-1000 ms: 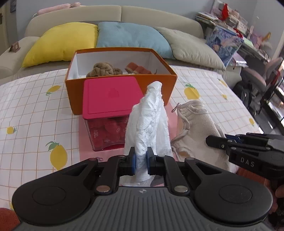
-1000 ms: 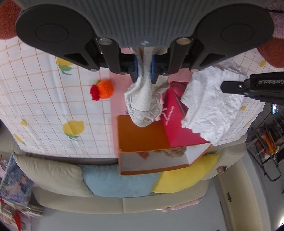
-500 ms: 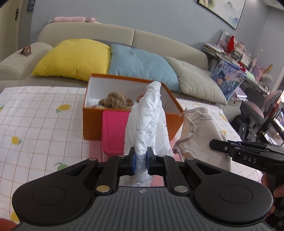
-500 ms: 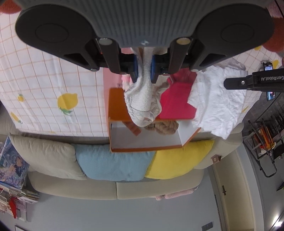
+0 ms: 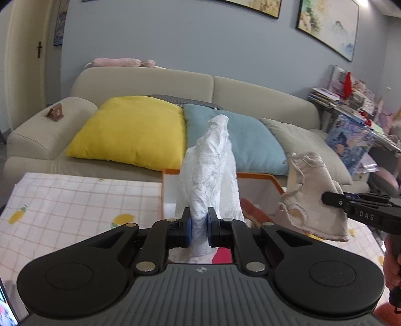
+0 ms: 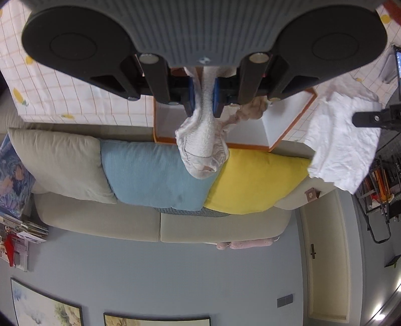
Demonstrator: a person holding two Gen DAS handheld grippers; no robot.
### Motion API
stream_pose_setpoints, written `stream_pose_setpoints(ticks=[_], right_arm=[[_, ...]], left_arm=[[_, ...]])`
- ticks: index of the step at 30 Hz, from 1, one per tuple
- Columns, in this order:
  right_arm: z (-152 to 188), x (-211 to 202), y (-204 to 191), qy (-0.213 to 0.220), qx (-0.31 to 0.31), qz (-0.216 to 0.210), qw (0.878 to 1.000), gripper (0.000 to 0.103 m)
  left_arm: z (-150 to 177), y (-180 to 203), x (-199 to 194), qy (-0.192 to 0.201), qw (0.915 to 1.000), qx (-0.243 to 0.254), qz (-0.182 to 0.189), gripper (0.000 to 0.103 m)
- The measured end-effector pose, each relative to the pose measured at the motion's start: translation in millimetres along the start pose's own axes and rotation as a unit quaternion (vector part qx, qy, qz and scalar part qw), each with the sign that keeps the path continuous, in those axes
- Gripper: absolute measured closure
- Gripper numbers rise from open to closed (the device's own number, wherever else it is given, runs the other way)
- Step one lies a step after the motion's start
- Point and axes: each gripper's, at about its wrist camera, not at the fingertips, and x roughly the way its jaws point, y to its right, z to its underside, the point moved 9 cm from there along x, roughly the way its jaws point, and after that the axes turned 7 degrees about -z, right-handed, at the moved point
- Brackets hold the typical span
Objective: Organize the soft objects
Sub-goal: 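Carry the tissue and towel into the box and open both grippers, then move both grippers back from the box toward the pink crochet pouch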
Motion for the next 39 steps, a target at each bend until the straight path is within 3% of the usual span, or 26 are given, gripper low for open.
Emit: stream_pose_setpoints(ticks=[6, 11, 14, 19, 25, 28, 31, 34, 39], right_arm=[[-7.2, 59.5, 13.8, -0.023, -0.048, 0.042, 0.998, 0.09], [5.7, 106.3, 33.4, -0.064, -0.094, 0.079, 0.99, 0.09], [19.7, 128.9, 39.3, -0.094, -0.12, 0.097, 0.984, 0.09], [34.9, 154.3, 42.4, -0.13, -0.167, 0.109, 0.971, 0.088], [46.5, 178.6, 50.2, -0.177, -0.169, 0.081, 0.966, 0.089], [57.2, 188.4, 49.7, -0.215, -0.145, 0.052, 0.964, 0.089], [67.3, 197.5, 51.1, -0.234, -0.157, 0.06, 0.958, 0.089], [69.5, 194.8, 50.5, -0.232, -0.158, 0.064, 0.958, 0.083], [59.7, 179.4, 51.3, -0.208, -0.162, 0.072, 0.962, 0.068]], left_arm=[[-17.5, 1.5, 46.5, -0.012, 0.9985, 0.04, -0.036, 0.09], [-1.3, 18.5, 95.6, -0.053, 0.9908, 0.105, -0.066, 0.09], [20.9, 25.0, 125.2, -0.089, 0.9788, 0.154, -0.101, 0.09], [46.9, 37.2, 151.4, -0.129, 0.9596, 0.22, -0.119, 0.09], [57.0, 35.7, 175.5, -0.192, 0.9587, 0.189, -0.089, 0.09], [58.1, 34.7, 182.8, -0.211, 0.9579, 0.177, -0.082, 0.089], [59.2, 37.0, 187.4, -0.216, 0.9542, 0.193, -0.075, 0.085], [59.9, 39.0, 182.5, -0.209, 0.955, 0.199, -0.07, 0.074], [51.5, 36.7, 167.9, -0.183, 0.9637, 0.186, -0.056, 0.036]])
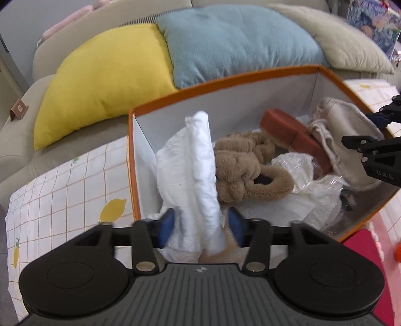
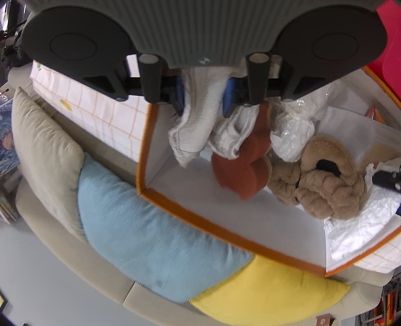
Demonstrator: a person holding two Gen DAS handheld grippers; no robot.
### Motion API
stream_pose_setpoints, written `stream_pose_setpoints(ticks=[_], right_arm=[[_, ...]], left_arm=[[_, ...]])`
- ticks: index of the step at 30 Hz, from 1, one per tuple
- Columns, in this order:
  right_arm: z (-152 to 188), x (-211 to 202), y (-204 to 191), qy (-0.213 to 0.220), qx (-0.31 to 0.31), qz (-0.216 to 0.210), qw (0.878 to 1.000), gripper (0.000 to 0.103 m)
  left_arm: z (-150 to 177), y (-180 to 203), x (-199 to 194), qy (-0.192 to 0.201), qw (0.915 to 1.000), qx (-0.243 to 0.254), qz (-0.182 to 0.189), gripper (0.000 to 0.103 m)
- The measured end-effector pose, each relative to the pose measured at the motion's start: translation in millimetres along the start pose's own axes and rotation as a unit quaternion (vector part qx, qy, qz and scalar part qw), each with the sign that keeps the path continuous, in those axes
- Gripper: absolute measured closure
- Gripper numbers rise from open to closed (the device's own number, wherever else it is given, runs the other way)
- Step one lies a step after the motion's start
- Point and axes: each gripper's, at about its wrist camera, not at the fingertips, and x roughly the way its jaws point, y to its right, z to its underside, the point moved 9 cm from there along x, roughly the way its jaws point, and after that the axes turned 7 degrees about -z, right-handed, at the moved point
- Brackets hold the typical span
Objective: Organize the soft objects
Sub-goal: 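Move both grippers back from the box toward the pink crochet pouch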
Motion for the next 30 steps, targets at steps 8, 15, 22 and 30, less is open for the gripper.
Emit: stream_pose_setpoints(ticks=[8, 15, 22, 30], right_arm=[[-8.2, -35.5, 8.1, 0.04, 0.034, -0.009, 0.999, 0.054], [-3.5, -89.9, 4.4, 0.094, 0.067, -0.019, 0.993, 0.044], [36.1, -158.4, -9.6, 0.149, 0.135, -0.052, 0.978, 0.038], [111.6, -205.5, -30.3, 0.151, 0.212, -0.07, 0.963, 0.033]], left_arm=[[-8.7, -6.8, -43.1, 0.058, 0.9981, 0.015, -0.011, 0.022], [-9.0, -1.0, -108.9, 0.119, 0.9927, -0.005, 0.018, 0.022], [24.9, 12.4, -173.7, 0.168, 0.9818, -0.062, 0.064, 0.022], [90.7, 28.0, -194.7, 0.155, 0.9786, -0.114, 0.073, 0.025]])
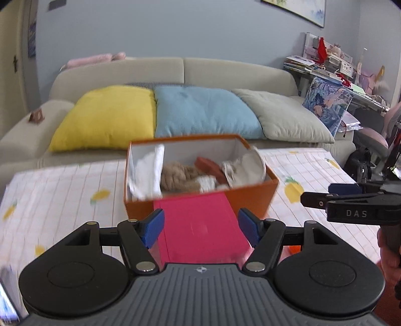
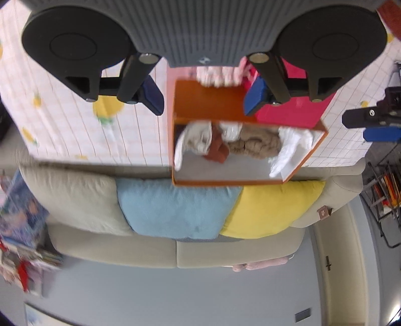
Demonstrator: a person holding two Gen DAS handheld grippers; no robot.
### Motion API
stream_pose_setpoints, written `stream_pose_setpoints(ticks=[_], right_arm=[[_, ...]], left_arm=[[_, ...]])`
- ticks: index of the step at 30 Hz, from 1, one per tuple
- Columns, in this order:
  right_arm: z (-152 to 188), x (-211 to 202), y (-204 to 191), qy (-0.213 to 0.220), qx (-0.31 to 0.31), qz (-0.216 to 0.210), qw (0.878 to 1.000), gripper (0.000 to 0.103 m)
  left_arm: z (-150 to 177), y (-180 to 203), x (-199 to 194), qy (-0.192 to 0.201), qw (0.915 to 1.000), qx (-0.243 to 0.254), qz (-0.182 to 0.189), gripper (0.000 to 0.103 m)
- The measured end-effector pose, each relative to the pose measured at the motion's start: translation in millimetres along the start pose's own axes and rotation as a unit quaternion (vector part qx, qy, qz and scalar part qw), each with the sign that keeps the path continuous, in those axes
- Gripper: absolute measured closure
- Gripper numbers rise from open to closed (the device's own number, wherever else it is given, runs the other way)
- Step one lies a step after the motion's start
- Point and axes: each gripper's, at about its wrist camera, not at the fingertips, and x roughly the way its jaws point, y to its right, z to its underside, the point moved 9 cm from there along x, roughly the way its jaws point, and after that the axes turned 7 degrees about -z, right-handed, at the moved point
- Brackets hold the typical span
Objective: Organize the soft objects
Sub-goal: 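Move both grippers back from the box toward the pink crochet pouch, then grasp the pink crochet pouch with the left gripper while the right gripper grasps the orange crochet ball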
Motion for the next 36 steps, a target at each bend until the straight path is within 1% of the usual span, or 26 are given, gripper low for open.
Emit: stream_pose_setpoints(ticks=[4, 7, 13, 17, 19, 21, 24, 28, 32, 36], right_arm=[[30.2, -19.8, 0.3, -0.018, 0.021, 0.001, 1.0, 0.033], [51.3, -31.1, -0.8, -0.037, 0.036, -0.006, 0.999, 0.033], [92.8, -42.6, -4.2, -0.088, 0.023, -0.011, 0.996, 0.033], [119.4, -37.9, -0.5, -0.13, 0.033, -0.003, 0.991, 0.033], [129.9, -33.6, -0.5, -0.15, 0.042, -0.008, 0.988, 0.033], [135.2, -31.1, -0.3, -0.157, 0.044, -0.011, 0.986, 0.033], [136.6, -29.2, 1.8, -0.156, 0.047, -0.01, 0.987, 0.033], [140.4, -24.4, 11.0, -0.162, 0.066, -0.005, 0.985, 0.033], [142.5, -16.6, 25.8, -0.162, 0.087, 0.004, 0.983, 0.039], [137.0, -5.0, 42.4, -0.158, 0.102, 0.007, 0.982, 0.042]], left_arm=[[26.8, 2.0, -10.7, -0.023, 0.9992, -0.029, 0.013, 0.025], [44.0, 8.3, -14.0, -0.04, 0.9985, -0.032, 0.019, 0.026], [79.8, 34.0, -15.7, -0.076, 0.9968, 0.0, 0.026, 0.027], [95.8, 54.1, -12.1, -0.092, 0.9945, 0.044, 0.027, 0.028], [100.6, 60.7, -10.2, -0.097, 0.9931, 0.06, 0.028, 0.028], [102.5, 63.4, -9.0, -0.101, 0.9925, 0.06, 0.031, 0.028], [103.0, 63.9, -6.3, -0.108, 0.9922, 0.051, 0.036, 0.028], [102.6, 66.2, -2.2, -0.111, 0.9918, 0.049, 0.042, 0.028], [98.8, 71.5, 5.7, -0.114, 0.9912, 0.049, 0.047, 0.028], [90.8, 86.3, 18.6, -0.117, 0.9891, 0.07, 0.056, 0.03]])
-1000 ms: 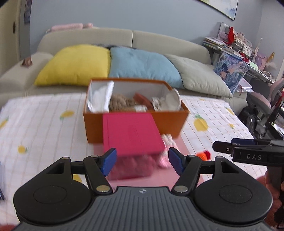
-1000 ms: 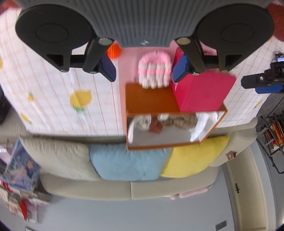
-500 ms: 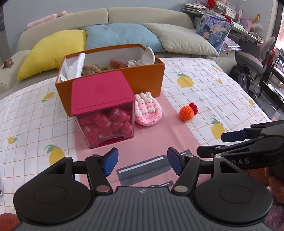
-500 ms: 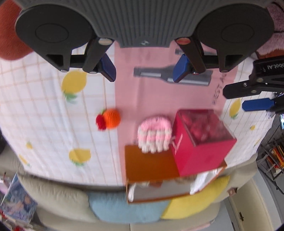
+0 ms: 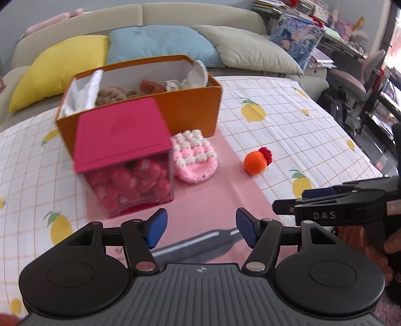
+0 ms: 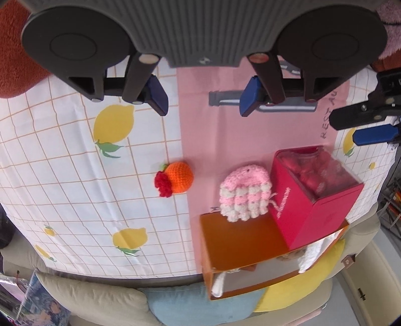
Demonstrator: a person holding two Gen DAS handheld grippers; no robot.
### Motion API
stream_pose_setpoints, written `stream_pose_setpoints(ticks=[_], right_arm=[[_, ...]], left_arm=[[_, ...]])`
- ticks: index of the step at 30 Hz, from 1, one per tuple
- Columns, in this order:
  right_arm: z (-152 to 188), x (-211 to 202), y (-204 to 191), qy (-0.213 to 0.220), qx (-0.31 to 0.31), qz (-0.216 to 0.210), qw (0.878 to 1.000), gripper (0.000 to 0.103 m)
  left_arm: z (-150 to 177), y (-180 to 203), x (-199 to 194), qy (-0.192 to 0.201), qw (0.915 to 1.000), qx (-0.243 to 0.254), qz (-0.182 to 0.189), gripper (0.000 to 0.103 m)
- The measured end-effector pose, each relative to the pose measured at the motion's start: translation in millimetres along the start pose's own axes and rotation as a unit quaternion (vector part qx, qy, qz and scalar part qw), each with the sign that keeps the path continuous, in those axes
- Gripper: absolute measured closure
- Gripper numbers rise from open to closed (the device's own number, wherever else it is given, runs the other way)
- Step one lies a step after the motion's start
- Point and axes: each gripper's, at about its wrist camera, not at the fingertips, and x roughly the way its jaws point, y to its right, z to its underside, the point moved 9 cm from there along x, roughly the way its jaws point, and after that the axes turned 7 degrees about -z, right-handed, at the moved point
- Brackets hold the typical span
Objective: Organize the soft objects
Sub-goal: 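Grasp the pink crochet pouch with the left gripper while the right gripper grasps the orange crochet ball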
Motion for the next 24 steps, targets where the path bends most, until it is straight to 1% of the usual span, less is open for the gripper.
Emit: stream_pose_setpoints(ticks=[3, 5, 7, 11, 16, 18, 20, 21, 22, 24], right_arm=[[-13.4, 4.7, 7.4, 0.012, -0.011, 0.004, 1.0, 0.045], [-25.8, 8.7, 12.8, 0.025, -0.024, 0.008, 0.999, 0.045], [-38.3, 15.4, 16.3, 0.032, -0.035, -0.002, 0.999, 0.045], [-57.3, 35.0, 24.2, 0.046, -0.062, 0.002, 0.997, 0.044], [-64.5, 59.6, 32.9, 0.046, -0.054, -0.015, 0.997, 0.043], [-65.9, 65.9, 33.9, 0.053, -0.063, -0.018, 0.996, 0.042], [-66.5, 73.2, 36.0, 0.055, -0.072, -0.015, 0.996, 0.042], [-66.6, 77.2, 38.6, 0.052, -0.069, -0.014, 0.996, 0.045], [-66.5, 80.9, 41.7, 0.049, -0.062, -0.018, 0.997, 0.053], [-68.2, 81.1, 46.4, 0.051, -0.042, -0.033, 0.997, 0.053]], left_arm=[[-12.7, 13.9, 7.0, 0.004, 0.9998, 0.015, 0.008, 0.03], [-19.0, 23.1, 14.2, 0.0, 0.9996, 0.027, 0.012, 0.031], [-23.4, 29.8, 23.1, -0.003, 0.9993, 0.037, 0.01, 0.03], [-33.6, 35.7, 42.9, -0.004, 0.9981, 0.061, -0.009, 0.031], [-42.9, 36.2, 66.6, -0.01, 0.9957, 0.087, -0.029, 0.031], [-44.4, 38.8, 75.7, -0.012, 0.9942, 0.101, -0.035, 0.031], [-44.7, 43.3, 85.2, -0.014, 0.9919, 0.119, -0.042, 0.031], [-44.9, 45.4, 89.6, -0.013, 0.9903, 0.13, -0.048, 0.034], [-46.1, 49.4, 91.9, -0.003, 0.9871, 0.148, -0.061, 0.034], [-45.8, 58.2, 100.8, 0.0, 0.9802, 0.185, -0.069, 0.035]])
